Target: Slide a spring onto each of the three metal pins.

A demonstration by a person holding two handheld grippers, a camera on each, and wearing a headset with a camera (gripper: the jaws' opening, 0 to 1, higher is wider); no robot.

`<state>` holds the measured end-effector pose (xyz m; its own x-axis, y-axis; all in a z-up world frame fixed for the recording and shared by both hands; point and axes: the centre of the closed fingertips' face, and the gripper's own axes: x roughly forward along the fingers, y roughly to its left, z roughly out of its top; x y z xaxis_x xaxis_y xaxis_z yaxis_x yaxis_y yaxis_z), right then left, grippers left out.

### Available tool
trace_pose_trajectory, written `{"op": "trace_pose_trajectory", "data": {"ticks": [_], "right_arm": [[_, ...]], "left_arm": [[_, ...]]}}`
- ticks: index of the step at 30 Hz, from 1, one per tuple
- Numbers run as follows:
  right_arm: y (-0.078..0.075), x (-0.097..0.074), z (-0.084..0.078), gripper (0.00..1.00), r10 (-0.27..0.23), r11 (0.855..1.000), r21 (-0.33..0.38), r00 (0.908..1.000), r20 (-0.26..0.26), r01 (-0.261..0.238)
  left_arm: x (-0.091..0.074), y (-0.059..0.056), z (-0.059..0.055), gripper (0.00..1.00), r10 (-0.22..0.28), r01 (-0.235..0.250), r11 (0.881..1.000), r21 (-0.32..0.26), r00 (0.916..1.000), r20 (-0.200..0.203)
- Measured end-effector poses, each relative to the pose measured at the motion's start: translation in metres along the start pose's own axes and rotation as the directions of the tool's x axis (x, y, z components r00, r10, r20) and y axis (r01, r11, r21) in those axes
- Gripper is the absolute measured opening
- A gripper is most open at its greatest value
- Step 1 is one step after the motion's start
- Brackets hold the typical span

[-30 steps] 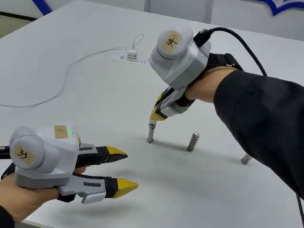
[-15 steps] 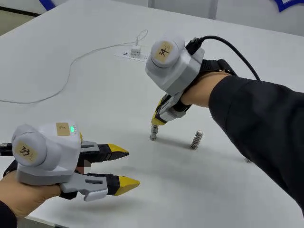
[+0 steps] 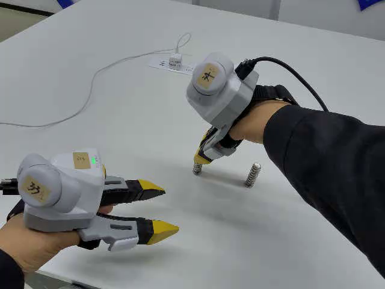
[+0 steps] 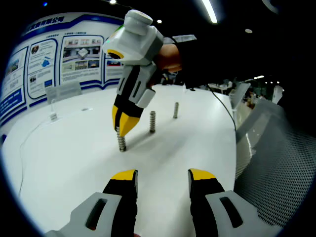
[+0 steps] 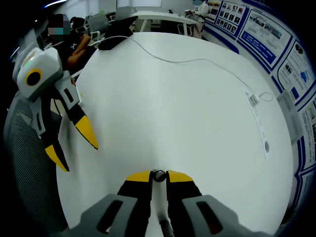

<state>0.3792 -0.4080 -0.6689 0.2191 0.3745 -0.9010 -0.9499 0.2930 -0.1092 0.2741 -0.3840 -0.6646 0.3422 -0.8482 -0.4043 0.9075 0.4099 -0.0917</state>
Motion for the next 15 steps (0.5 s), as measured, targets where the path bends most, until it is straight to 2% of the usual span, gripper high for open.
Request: {"op": "trace_pose_trajectory", "data": {"ticks": [5,15], "right_arm": [[-0.001,-0.004,0.000,0.15,-0.006,1.000,0.009,0.9998,0.016,0.006],[-0.003,-0.026,-0.002,0.19,-0.038,0.999,0.036,0.9965,0.074,0.035]], "left_arm": [[-0.001,0.001,0.001,0.42,0.003,-0.003,1.000,0.000,1.0000,0.001],[0.000,0.000,0.007,0.44,0.004,-0.004,1.000,0.007,1.0000,0.006]]}}
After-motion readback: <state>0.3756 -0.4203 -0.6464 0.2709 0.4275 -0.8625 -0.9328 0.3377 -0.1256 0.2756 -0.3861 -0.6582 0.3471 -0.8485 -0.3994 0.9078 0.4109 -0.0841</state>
